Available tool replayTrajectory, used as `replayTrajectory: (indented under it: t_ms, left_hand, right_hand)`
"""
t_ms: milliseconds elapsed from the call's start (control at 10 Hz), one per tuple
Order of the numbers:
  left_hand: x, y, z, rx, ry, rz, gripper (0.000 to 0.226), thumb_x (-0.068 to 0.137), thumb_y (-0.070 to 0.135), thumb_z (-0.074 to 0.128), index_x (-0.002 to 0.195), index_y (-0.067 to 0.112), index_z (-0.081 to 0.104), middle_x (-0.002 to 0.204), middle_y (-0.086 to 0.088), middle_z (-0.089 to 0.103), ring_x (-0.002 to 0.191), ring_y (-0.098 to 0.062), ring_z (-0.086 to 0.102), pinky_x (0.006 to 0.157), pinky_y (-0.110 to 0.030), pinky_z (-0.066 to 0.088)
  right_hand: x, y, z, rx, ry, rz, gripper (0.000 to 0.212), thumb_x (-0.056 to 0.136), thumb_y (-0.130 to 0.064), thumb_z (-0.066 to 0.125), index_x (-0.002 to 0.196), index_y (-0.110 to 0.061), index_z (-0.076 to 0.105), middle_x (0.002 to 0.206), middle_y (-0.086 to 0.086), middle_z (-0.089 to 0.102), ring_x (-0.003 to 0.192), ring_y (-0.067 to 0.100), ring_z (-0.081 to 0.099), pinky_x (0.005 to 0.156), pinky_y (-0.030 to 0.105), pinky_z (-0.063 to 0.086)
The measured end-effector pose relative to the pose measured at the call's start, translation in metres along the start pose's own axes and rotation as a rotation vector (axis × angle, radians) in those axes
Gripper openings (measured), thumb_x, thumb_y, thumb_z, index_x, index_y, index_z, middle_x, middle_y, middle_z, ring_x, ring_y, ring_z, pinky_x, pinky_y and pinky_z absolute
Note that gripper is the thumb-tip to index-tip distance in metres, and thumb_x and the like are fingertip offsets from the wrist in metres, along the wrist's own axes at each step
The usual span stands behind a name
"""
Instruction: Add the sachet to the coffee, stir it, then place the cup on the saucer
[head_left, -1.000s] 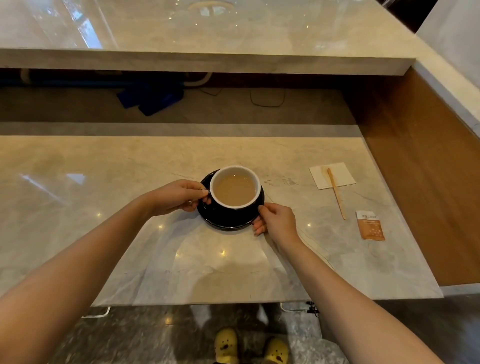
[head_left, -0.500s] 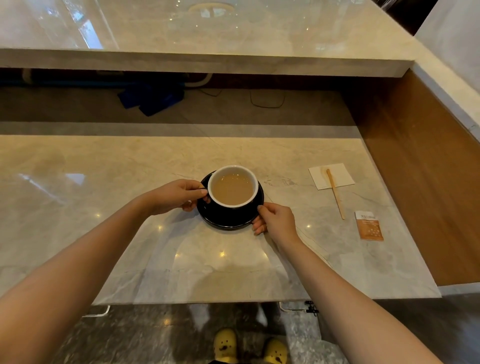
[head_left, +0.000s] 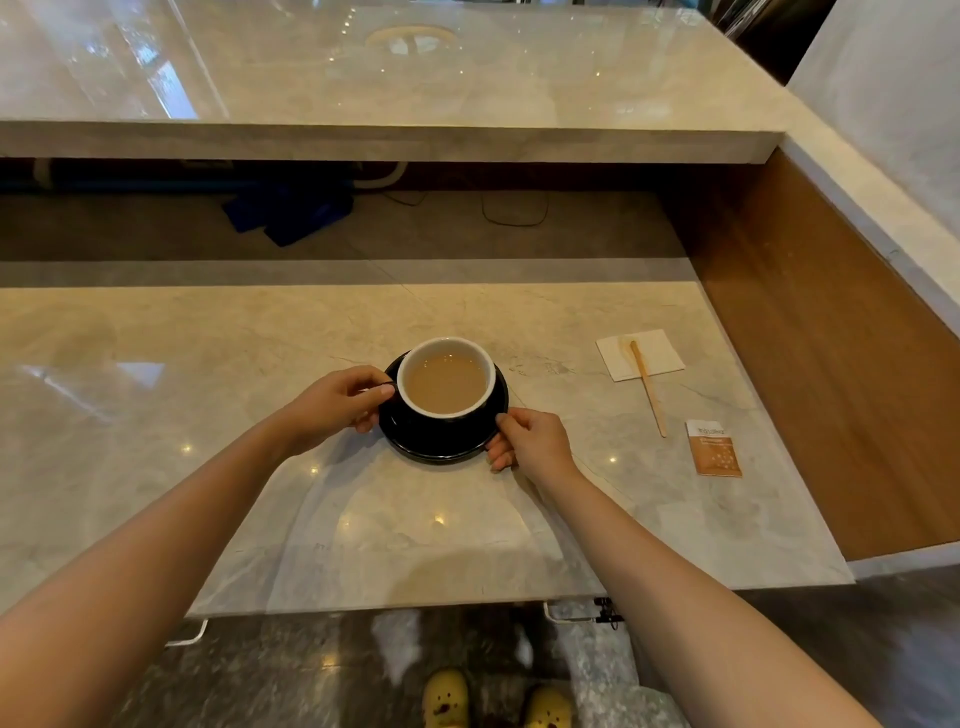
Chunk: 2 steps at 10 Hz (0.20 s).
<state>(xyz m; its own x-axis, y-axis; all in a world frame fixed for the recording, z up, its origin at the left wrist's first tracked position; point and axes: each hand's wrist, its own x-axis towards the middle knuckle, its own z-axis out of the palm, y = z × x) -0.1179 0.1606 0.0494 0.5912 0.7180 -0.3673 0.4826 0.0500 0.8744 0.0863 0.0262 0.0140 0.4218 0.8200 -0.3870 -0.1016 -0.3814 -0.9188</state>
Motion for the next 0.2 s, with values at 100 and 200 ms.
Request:
replayTrajectory:
  t_ms: [100,200]
  left_hand:
    - [-0.003,-0.001,0.004,-0.073,0.06,0.012,0.015,0.095,0.014,0.05,0.099,0.007,0.063,0.074,-0.007,0.058,0.056,-0.009,0.052,0.053,-0.02,0.047]
    - [-0.014,-0.004,0.018,-0.151,0.222,0.024,0.014,0.093,0.016,0.054,0.104,0.009,0.06,0.086,-0.007,0.062,0.061,-0.012,0.06,0.055,-0.02,0.052]
  right_hand:
    - [-0.002,0.0,-0.004,-0.029,-0.024,-0.024,0.025,0.095,-0.009,0.044,0.095,0.008,0.062,0.064,0.014,0.058,0.045,0.015,0.054,0.047,0.023,0.052]
    - [-0.023,0.007,-0.018,-0.216,0.005,-0.113,0.026,0.095,-0.011,0.044,0.116,-0.007,0.059,0.08,0.004,0.062,0.065,0.012,0.058,0.062,0.022,0.052]
